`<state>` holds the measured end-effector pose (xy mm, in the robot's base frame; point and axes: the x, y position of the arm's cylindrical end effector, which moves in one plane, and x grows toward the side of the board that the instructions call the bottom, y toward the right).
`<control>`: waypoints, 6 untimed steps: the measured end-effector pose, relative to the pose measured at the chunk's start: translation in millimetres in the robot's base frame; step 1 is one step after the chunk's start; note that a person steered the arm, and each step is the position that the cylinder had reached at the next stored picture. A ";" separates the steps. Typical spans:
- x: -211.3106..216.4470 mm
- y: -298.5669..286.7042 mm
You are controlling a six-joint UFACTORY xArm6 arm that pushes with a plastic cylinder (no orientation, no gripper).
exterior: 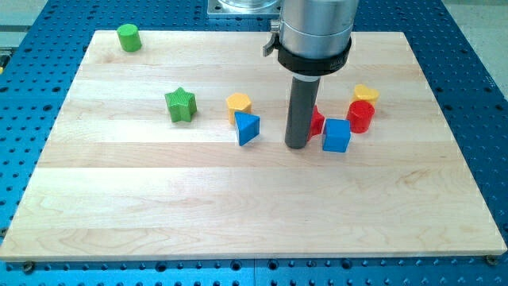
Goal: Slightly move the cube to the left
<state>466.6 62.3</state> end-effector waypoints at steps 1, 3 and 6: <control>22.6 -1.7; -36.4 25.4; -2.0 22.7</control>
